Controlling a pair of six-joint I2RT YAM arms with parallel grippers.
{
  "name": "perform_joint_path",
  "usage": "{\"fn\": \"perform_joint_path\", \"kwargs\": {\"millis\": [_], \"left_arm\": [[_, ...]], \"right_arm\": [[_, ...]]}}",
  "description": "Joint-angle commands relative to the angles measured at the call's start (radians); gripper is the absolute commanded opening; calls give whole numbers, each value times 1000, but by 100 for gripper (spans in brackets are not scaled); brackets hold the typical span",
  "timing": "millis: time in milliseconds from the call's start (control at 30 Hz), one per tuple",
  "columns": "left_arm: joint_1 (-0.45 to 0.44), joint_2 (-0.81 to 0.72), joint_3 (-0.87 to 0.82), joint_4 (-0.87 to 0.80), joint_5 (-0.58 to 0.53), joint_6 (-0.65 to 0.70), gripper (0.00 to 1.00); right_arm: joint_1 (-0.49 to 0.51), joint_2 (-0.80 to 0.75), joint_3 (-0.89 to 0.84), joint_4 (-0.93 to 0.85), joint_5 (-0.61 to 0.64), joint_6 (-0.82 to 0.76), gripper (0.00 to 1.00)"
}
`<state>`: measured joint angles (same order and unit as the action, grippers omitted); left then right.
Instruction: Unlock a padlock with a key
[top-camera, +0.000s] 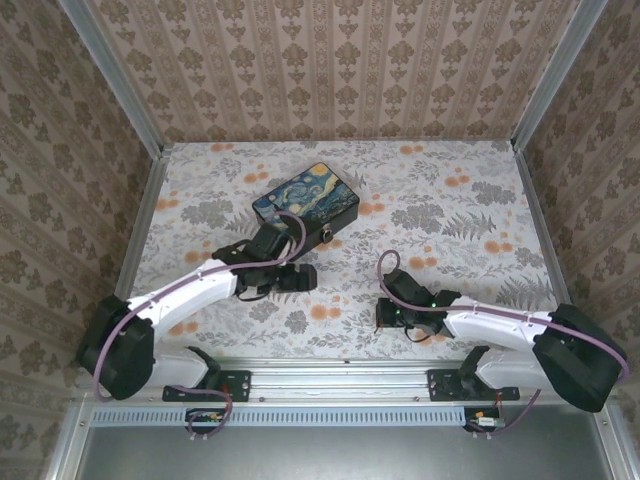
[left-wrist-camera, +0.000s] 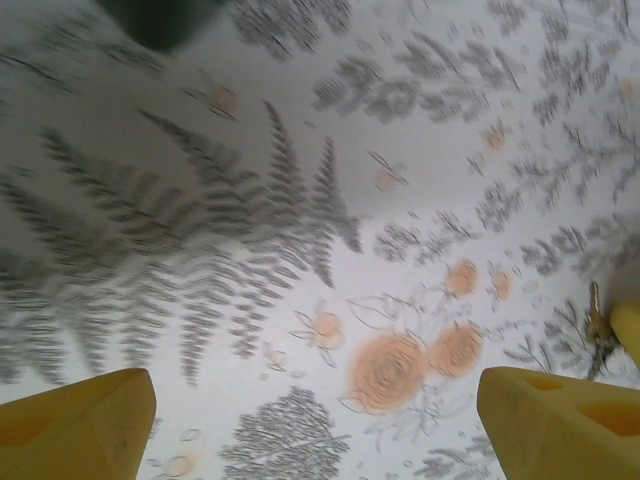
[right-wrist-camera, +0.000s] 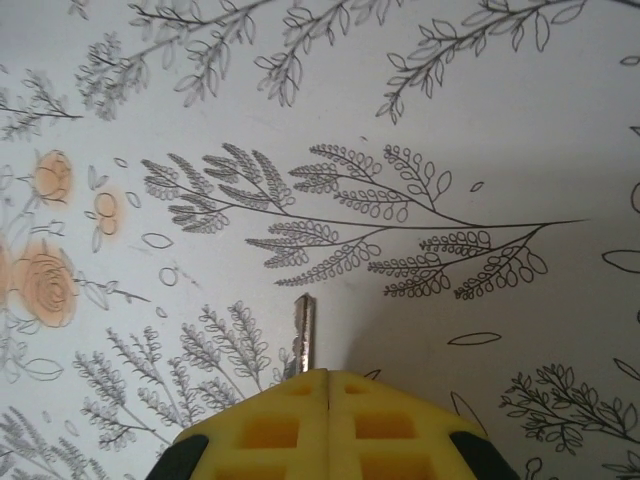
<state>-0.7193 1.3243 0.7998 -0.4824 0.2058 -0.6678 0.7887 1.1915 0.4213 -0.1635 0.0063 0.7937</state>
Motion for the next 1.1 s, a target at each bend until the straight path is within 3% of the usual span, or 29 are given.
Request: {"fn": "perform_joint_path", "kwargs": {"millis": [0,67,167,367,700,833,1067], "left_arm": [[-32,36,-2,66,117,18,92],[-45,57,9,73,122,16,92],[-47,67,26,68,118,19,92],[-46,65,52,36,92,39,92],[-42,69,45,35,75,39,92],[-38,67,46,34,72,40,92],[-33,42,43,13,61,48,92]], "right_arm": [[5,-30,-2,-40,6,-20,0],[4,-24,14,-80,15,-35,4],[4,-14,39,-136,33,-53,20],[7,8,62,-152,19,-79,42],[50,20,131,-178,54,-95,47],[90,121,197,-283,134,-103,50],[165,329,281,-330,204,-97,45]]}}
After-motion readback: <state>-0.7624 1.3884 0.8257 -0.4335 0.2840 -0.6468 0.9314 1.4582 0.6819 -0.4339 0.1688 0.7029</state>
